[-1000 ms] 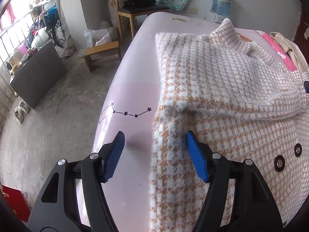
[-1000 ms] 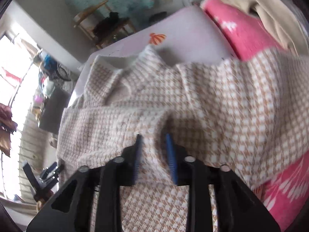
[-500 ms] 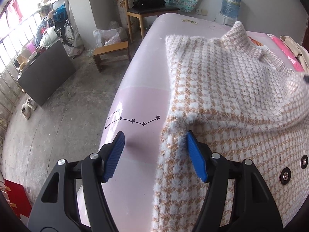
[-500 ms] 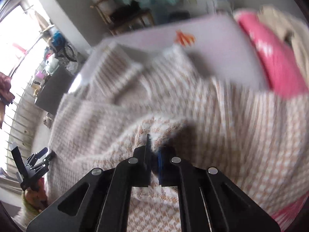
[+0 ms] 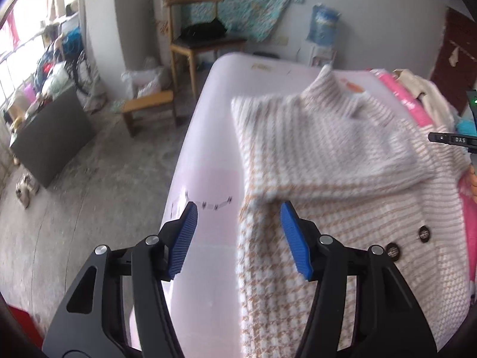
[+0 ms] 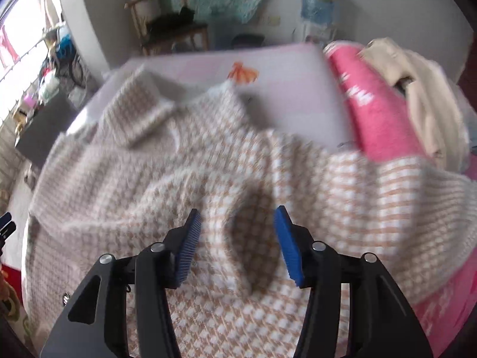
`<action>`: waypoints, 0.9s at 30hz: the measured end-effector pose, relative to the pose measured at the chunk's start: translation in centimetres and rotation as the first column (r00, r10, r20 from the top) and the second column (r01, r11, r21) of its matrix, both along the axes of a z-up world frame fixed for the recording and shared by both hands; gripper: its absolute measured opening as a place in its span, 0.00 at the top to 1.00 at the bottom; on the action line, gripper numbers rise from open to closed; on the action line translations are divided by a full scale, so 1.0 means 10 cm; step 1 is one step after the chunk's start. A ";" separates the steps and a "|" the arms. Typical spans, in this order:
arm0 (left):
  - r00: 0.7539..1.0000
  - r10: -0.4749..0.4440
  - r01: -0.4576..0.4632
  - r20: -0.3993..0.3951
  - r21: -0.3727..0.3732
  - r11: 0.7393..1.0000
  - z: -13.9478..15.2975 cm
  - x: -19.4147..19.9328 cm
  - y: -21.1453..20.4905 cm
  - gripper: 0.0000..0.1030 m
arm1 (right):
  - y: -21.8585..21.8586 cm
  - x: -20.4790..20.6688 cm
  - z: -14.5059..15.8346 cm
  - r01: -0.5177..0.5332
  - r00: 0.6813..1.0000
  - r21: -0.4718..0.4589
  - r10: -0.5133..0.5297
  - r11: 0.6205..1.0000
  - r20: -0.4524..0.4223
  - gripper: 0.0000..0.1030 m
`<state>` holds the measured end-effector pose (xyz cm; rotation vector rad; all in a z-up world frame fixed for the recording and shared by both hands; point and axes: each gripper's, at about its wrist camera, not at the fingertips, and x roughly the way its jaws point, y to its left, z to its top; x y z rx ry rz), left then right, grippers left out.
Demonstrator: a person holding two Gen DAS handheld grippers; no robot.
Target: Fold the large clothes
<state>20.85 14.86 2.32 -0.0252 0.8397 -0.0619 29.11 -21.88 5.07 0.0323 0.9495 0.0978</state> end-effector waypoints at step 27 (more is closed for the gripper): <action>0.982 -0.097 0.076 -0.163 -0.126 0.989 -0.41 1.75 -0.44 0.51 | 0.95 0.47 -0.44 -0.297 0.950 0.051 0.301 0.953 -0.087 0.60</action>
